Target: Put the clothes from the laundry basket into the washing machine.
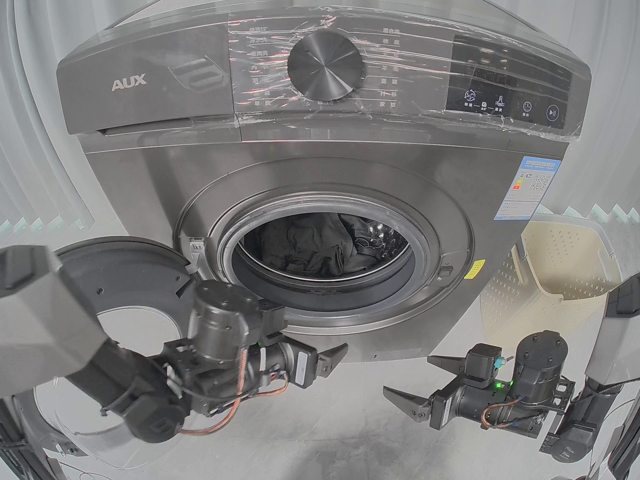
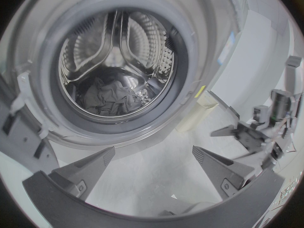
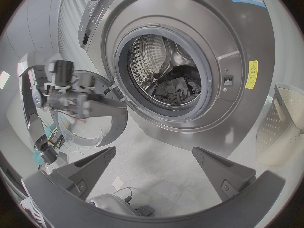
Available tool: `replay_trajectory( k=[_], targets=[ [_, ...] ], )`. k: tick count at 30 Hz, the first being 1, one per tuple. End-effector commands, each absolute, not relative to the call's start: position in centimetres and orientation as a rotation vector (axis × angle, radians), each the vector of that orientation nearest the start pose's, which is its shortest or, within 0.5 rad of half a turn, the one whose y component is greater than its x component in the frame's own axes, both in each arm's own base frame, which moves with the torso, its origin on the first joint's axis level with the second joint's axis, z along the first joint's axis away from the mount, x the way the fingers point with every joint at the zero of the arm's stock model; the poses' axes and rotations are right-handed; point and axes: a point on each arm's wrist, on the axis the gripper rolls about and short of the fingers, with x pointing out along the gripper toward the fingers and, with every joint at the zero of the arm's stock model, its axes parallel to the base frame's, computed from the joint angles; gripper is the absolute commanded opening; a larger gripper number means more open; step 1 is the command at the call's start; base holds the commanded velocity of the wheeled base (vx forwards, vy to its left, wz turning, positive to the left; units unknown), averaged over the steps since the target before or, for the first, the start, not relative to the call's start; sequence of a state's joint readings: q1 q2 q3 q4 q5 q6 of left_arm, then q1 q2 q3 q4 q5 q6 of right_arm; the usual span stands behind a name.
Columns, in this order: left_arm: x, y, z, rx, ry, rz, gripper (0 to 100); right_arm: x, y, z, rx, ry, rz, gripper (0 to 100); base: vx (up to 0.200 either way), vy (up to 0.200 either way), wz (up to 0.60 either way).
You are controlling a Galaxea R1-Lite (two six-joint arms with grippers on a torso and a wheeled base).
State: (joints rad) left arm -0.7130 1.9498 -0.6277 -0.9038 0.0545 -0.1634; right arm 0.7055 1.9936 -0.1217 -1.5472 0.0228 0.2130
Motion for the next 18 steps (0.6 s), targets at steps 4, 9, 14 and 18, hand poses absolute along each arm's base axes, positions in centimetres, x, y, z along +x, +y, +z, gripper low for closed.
replay_trajectory(
  k=[4,9,14,18],
  targets=[
    [14.7,-16.3,13.9,-0.072,0.295,-0.609,100,17.3,14.0,6.4,0.108,0.361,0.658,100,0.000,0.000,0.00],
    [13.1,-14.2,14.1,-0.091,0.275,-0.585,100,16.6,13.1,8.5,0.131,0.270,0.617,100,-0.160,0.000,0.00],
    [11.6,-12.3,14.9,-0.109,0.216,-0.568,100,15.2,11.8,9.7,0.147,0.219,0.559,100,-0.200,0.000,0.00],
    [10.5,-10.8,15.7,-0.108,0.156,-0.524,100,14.3,10.9,11.5,0.170,0.131,0.497,100,-0.200,0.000,0.00]
  ],
)
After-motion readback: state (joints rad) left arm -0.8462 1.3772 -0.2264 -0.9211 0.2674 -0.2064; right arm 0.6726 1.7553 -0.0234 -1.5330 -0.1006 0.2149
